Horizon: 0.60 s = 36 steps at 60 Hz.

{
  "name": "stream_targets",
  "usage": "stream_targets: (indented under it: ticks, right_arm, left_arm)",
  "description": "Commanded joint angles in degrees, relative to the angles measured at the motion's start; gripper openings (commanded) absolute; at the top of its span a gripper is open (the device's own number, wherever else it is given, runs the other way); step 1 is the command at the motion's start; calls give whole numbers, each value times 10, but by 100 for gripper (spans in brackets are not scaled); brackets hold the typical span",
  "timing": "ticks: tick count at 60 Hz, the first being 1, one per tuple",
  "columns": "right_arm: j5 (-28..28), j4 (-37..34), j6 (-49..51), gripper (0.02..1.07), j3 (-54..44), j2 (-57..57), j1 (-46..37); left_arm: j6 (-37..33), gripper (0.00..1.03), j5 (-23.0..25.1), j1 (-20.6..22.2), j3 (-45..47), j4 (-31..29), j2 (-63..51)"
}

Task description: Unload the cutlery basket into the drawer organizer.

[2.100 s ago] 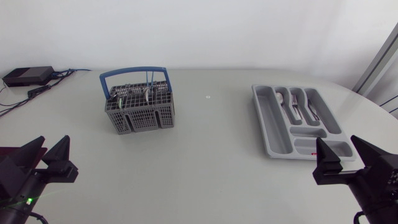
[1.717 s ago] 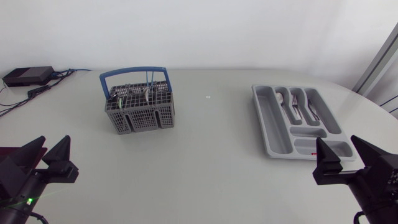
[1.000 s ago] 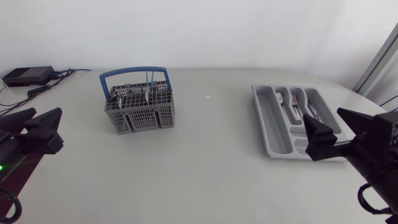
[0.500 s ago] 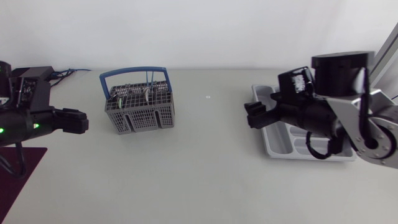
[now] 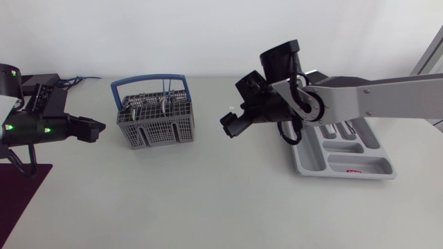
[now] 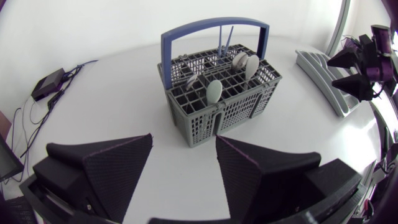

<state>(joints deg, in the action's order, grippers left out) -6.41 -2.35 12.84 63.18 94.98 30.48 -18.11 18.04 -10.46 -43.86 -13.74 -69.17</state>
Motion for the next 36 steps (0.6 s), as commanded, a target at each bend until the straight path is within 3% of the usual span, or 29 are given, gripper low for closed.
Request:
stream_targets:
  ticks: [1,14,36]
  right_arm:
    - [-9,9,27,102,30,34,5]
    - [-47,-6,26,102,164,146,14]
    - [-50,-19,24,99,377,309,50]
  left_arm:
    - [-15,92,11,-4,-18,13,-16]
    - [-16,92,59,-16,-22,61,-47]
    - [-32,91,78,-29,-26,96,-78]
